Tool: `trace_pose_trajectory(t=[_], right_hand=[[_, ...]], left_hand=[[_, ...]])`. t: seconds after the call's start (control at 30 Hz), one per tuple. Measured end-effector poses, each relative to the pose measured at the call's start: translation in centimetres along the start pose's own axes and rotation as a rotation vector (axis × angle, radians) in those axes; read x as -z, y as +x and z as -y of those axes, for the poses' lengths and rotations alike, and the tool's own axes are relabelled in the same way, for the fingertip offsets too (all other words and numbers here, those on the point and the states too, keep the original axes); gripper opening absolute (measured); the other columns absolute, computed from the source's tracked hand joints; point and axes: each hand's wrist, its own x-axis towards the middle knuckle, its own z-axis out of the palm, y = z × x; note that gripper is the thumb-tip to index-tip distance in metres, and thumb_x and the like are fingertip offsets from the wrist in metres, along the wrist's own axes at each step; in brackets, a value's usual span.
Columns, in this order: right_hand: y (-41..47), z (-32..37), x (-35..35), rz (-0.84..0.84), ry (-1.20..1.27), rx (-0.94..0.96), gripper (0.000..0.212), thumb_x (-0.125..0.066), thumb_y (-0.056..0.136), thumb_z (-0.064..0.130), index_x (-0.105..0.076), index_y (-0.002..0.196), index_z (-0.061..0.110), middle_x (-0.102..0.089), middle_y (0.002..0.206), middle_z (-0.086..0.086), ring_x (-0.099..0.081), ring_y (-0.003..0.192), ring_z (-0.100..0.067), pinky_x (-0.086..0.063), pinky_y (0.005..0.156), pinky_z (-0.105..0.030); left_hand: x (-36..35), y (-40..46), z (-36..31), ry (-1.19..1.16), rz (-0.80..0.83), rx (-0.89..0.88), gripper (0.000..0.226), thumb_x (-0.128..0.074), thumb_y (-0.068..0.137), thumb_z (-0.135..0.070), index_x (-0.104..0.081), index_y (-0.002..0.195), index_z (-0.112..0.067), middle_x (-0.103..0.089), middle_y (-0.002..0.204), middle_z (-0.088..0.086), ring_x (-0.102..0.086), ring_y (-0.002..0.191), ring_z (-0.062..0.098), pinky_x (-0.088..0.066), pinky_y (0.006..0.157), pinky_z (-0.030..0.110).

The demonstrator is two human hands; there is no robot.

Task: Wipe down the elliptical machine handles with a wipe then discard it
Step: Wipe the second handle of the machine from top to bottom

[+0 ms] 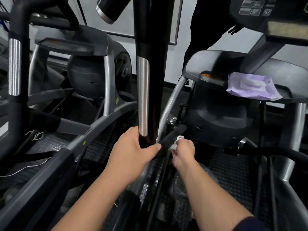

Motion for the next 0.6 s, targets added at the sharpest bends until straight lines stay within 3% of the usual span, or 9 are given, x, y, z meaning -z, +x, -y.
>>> trace_pose_trajectory(t=[0.07, 0.17, 0.33, 0.47, 0.6], right_hand=[[-2.3, -1.4, 0.6, 0.126, 0.075, -0.103, 0.031, -0.04, 0.09, -0.014, -0.06, 0.075, 0.005, -0.058, 0.069, -0.014, -0.057, 0.051, -0.021, -0.045, 0.044, -0.024], [-5.9, -2.9, 1.4, 0.311, 0.204, -0.279, 0.027, -0.043, 0.092, -0.011, -0.069, 0.088, -0.005, -0.07, 0.072, -0.017, -0.066, 0.055, -0.021, -0.053, 0.048, -0.025], [-6.0, -2.8, 1.1, 0.245, 0.296, -0.315, 0.025, -0.045, 0.097, -0.006, -0.065, 0.112, -0.008, -0.075, 0.081, -0.018, -0.074, 0.062, -0.022, -0.06, 0.054, -0.026], [-8.7, -3.3, 2.1, 0.345, 0.305, -0.454, 0.02, -0.043, 0.096, -0.005, -0.062, 0.092, -0.003, -0.066, 0.068, -0.015, -0.066, 0.053, -0.02, -0.059, 0.053, -0.025], [-8.9, -2.5, 2.1, 0.282, 0.393, -0.387, 0.026, -0.043, 0.087, -0.016, -0.061, 0.078, 0.001, -0.062, 0.066, -0.011, -0.063, 0.051, -0.017, -0.055, 0.048, -0.025]], left_hand=[[-0.1, 0.0, 0.1, -0.008, -0.013, -0.002, 0.022, -0.078, 0.075, -0.038, -0.057, 0.079, -0.031, -0.065, 0.083, -0.006, -0.064, 0.08, 0.013, -0.055, 0.075, 0.043], [0.0, 0.1, -0.1, -0.002, -0.018, 0.0, 0.024, -0.079, 0.074, -0.037, -0.056, 0.077, -0.033, -0.064, 0.082, -0.006, -0.064, 0.079, 0.012, -0.055, 0.073, 0.043], [0.0, 0.0, -0.2, 0.012, -0.011, -0.002, 0.025, -0.08, 0.076, -0.035, -0.055, 0.076, -0.034, -0.064, 0.082, -0.008, -0.063, 0.076, 0.008, -0.047, 0.065, 0.029], [0.2, 0.0, -0.4, 0.04, -0.006, 0.004, 0.024, -0.079, 0.077, -0.037, -0.056, 0.08, -0.032, -0.064, 0.084, -0.008, -0.062, 0.076, 0.007, -0.048, 0.064, 0.026], [0.3, 0.0, -0.3, 0.033, 0.001, -0.001, 0.023, -0.079, 0.077, -0.037, -0.057, 0.08, -0.032, -0.065, 0.083, -0.007, -0.063, 0.076, 0.007, -0.049, 0.065, 0.026]])
